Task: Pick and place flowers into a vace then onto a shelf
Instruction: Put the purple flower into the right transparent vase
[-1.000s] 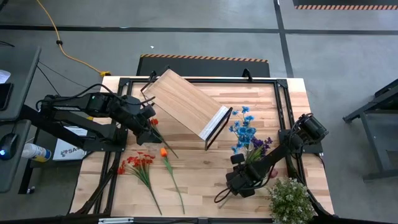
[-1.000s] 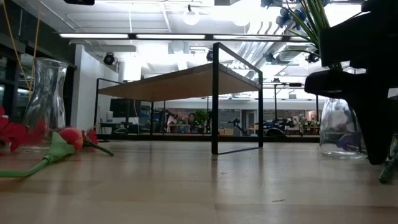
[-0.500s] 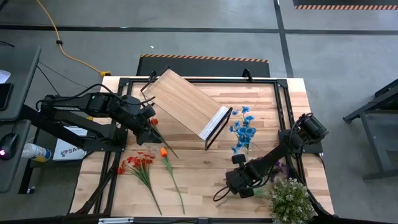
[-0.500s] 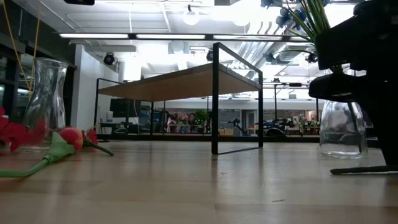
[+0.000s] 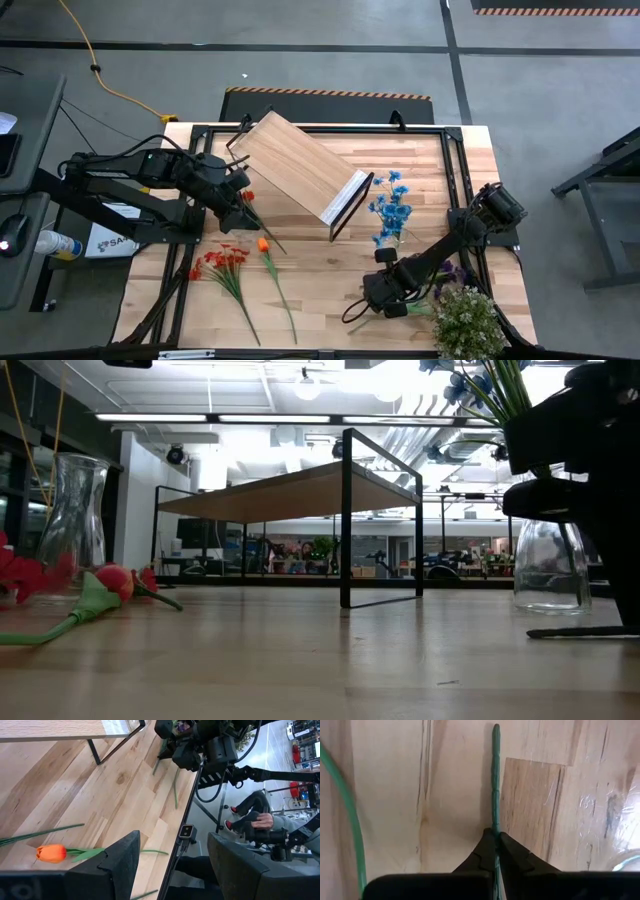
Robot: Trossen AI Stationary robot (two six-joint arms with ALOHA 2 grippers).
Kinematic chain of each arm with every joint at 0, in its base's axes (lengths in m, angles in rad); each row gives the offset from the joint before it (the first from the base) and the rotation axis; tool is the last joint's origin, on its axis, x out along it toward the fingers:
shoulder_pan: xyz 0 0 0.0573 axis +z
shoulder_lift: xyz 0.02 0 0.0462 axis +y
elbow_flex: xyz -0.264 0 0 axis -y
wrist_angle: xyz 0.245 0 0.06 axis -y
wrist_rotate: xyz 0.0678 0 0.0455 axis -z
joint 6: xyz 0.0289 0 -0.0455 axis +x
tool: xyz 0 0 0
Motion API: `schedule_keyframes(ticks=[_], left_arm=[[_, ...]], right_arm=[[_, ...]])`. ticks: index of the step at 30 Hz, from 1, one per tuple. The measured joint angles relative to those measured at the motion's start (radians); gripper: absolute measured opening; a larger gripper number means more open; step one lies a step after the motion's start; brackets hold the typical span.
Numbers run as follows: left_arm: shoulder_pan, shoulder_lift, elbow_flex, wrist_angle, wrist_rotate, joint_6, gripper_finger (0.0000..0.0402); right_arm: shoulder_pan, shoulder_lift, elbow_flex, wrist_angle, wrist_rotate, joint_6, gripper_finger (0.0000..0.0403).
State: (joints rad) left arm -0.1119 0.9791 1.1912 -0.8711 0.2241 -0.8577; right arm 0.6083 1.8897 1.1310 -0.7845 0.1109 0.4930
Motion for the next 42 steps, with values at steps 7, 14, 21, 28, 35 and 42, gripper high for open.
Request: schedule_keyframes(ticks=[7, 14, 21, 28, 35, 42], left_arm=[[0.0, 0.0, 0.0, 0.0, -0.001, 0.02, 0.0264], [0.0, 0.0, 0.0, 0.0, -0.003, 0.027, 0.0264], [0.0, 0.0, 0.0, 0.0, -0.007, 0.043, 0.0264], [0.0, 0.0, 0.0, 0.0, -0.007, 0.053, 0.0264], [0.0, 0.0, 0.0, 0.0, -0.007, 0.053, 0.0264], [0.0, 0.0, 0.0, 0.001, -0.007, 0.053, 0.0264]], right_arm=[[0.0, 0.007, 0.116, -0.207, 0.059, -0.055, 0.0001], [0.0, 0.005, 0.227, -0.301, 0.082, -0.075, 0.0], [0.001, 0.003, 0.315, -0.328, 0.092, -0.067, 0.0], [0.008, 0.002, 0.398, -0.371, 0.104, -0.056, 0.0], [0.029, 0.001, 0.51, -0.419, 0.104, -0.056, 0.0], [0.034, 0.001, 0.655, -0.513, 0.127, -0.056, 0.0]])
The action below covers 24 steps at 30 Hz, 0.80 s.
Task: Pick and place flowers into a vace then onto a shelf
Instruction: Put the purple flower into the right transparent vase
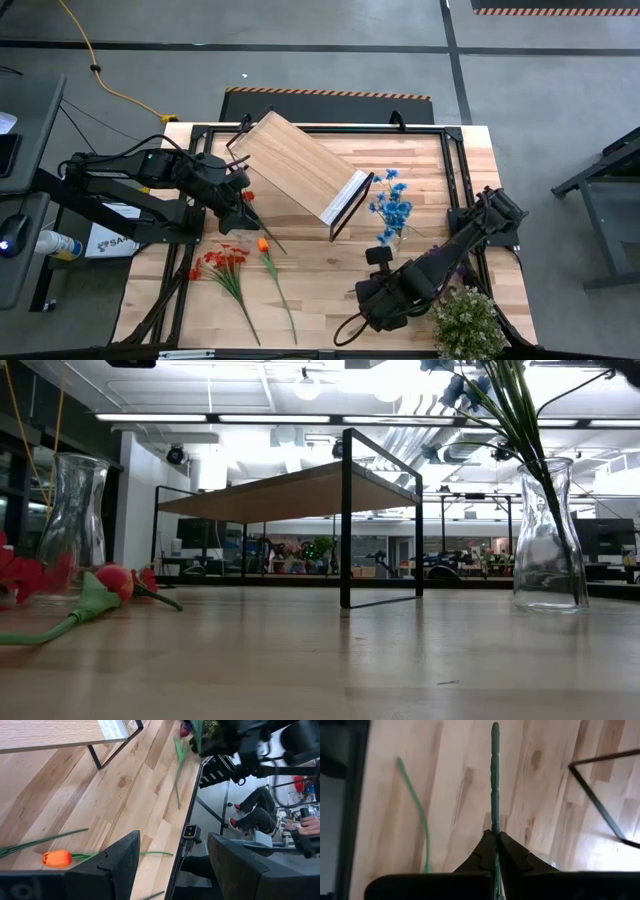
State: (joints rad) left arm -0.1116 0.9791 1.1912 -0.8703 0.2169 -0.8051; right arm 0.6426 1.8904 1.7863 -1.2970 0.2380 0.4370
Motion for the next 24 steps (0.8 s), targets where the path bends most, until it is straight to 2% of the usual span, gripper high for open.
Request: schedule_keyframes(ticks=[9, 17, 24], left_arm=[[0.0, 0.0, 0.0, 0.001, 0.0, -0.011, 0.0264], [0.0, 0.0, 0.0, 0.001, 0.0, -0.011, 0.0264], [0.0, 0.0, 0.0, 0.001, 0.0, -0.011, 0.0264]], right_arm=[[0.002, -0.001, 0.185, -0.018, -0.044, 0.01, 0.0], [0.002, -0.002, 0.299, -0.117, -0.109, 0.093, 0.0], [0.002, -0.002, 0.381, -0.211, -0.079, 0.109, 0.0]])
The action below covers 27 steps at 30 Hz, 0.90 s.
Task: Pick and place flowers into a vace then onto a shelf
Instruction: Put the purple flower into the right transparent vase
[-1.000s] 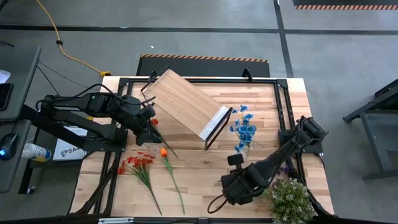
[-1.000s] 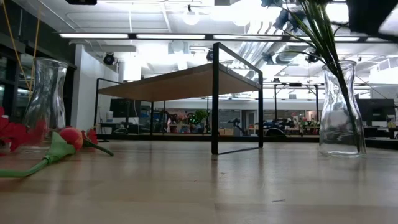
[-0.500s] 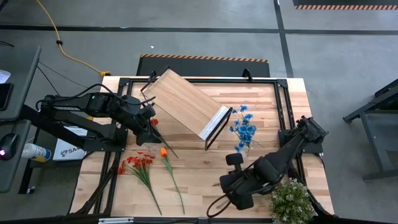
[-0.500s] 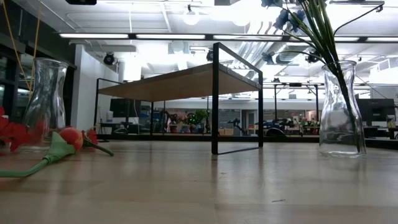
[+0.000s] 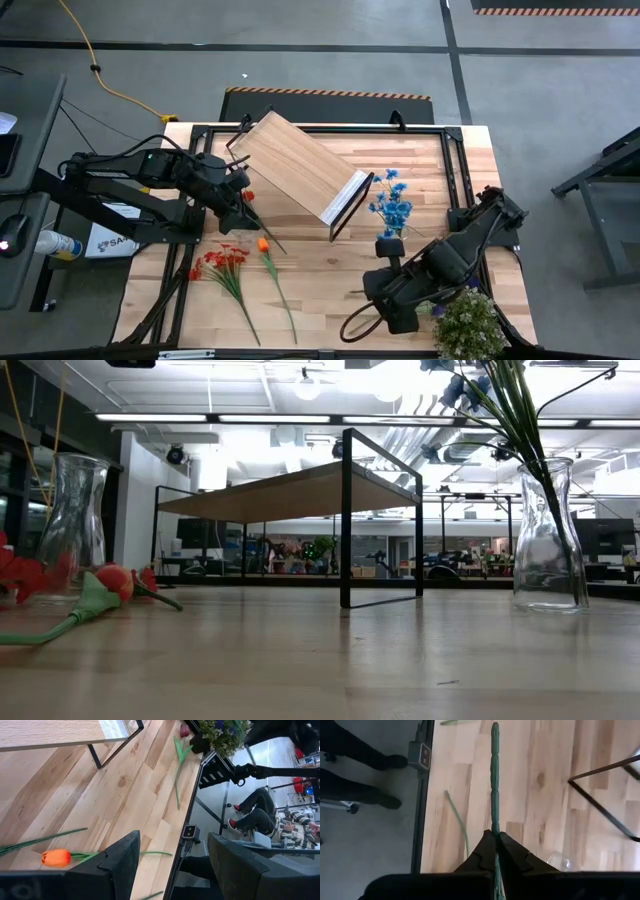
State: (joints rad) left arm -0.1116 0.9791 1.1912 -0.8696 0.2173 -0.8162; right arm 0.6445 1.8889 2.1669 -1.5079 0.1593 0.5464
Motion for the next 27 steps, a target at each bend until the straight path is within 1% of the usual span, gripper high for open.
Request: schedule_keyframes(ticks=[6, 11, 20, 23, 27], left_arm=[[0.0, 0.0, 0.0, 0.0, 0.0, -0.004, 0.0264], [0.0, 0.0, 0.0, 0.0, 0.0, -0.008, 0.0264], [0.0, 0.0, 0.0, 0.009, 0.001, -0.027, 0.0264], [0.0, 0.0, 0.0, 0.009, 0.005, -0.027, 0.0264], [0.0, 0.0, 0.0, 0.008, 0.013, -0.033, 0.0264]], right_arm=[[0.0, 0.0, 0.101, -0.019, 0.053, -0.009, 0.0], [0.0, 0.0, 0.19, 0.037, 0.095, -0.032, 0.0], [0.0, -0.018, 0.176, 0.326, 0.101, -0.155, 0.0], [0.0, -0.018, 0.176, 0.44, 0.12, -0.244, 0.0], [0.0, -0.018, 0.176, 0.583, 0.123, -0.401, 0.0]])
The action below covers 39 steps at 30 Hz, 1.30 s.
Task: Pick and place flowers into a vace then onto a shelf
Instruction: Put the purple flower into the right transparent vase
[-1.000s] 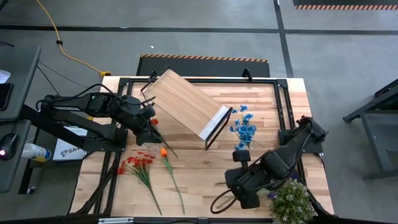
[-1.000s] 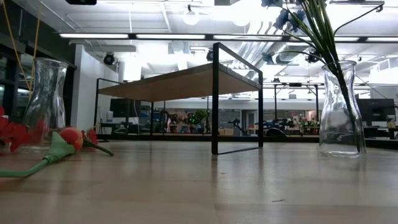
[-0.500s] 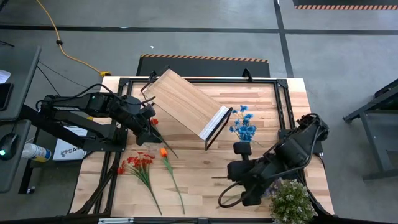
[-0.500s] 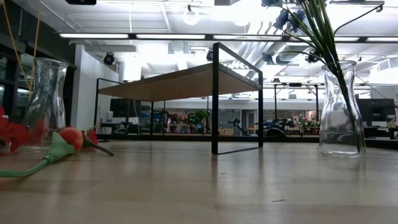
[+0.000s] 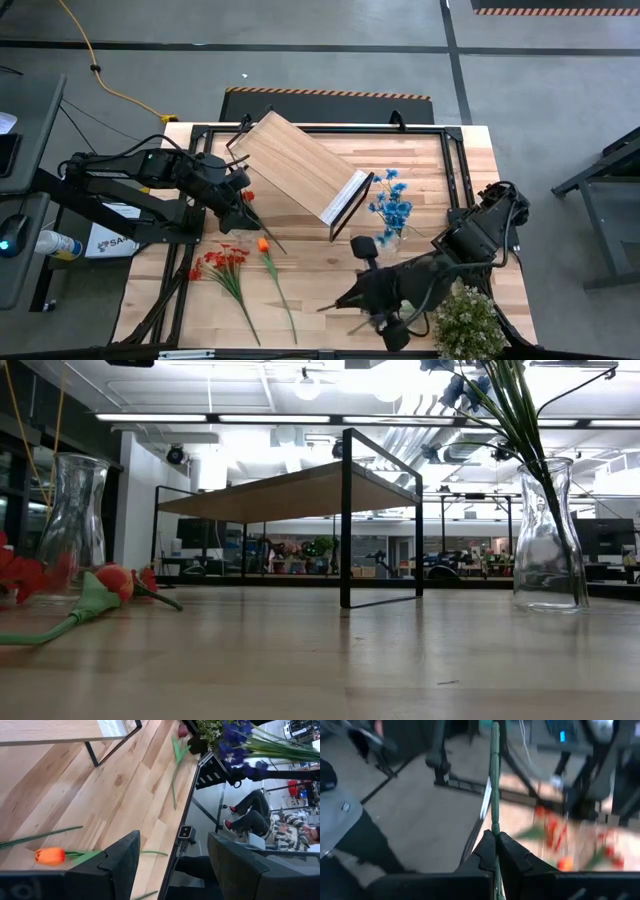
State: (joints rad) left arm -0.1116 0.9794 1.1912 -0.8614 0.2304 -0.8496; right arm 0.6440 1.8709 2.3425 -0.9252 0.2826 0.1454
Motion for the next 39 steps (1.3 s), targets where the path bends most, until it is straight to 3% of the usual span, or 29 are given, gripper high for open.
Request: schedule_keyframes(ticks=[8, 14, 27, 33, 39], left_arm=[[0.0, 0.0, 0.0, -0.002, 0.03, -0.048, 0.0264], [0.0, 0.0, 0.0, -0.002, 0.03, -0.08, 0.0264], [0.0, 0.0, 0.0, 0.073, 0.025, -0.196, 0.0264], [0.0, 0.0, 0.0, 0.234, 0.022, -0.229, 0.0264], [0.0, 0.0, 0.0, 0.349, -0.013, -0.23, 0.0264]], right_arm=[[-0.003, 0.0, 0.0, 0.281, -0.001, -0.363, 0.0], [-0.003, 0.0, 0.0, 0.325, 0.015, -0.603, 0.0], [-0.009, 0.0, 0.0, 0.204, 0.354, -1.12, 0.0], [-0.039, 0.0, 0.0, 0.106, 0.512, -1.251, 0.0], [-0.089, 0.0, -0.002, -0.033, 0.546, -1.307, 0.0]])
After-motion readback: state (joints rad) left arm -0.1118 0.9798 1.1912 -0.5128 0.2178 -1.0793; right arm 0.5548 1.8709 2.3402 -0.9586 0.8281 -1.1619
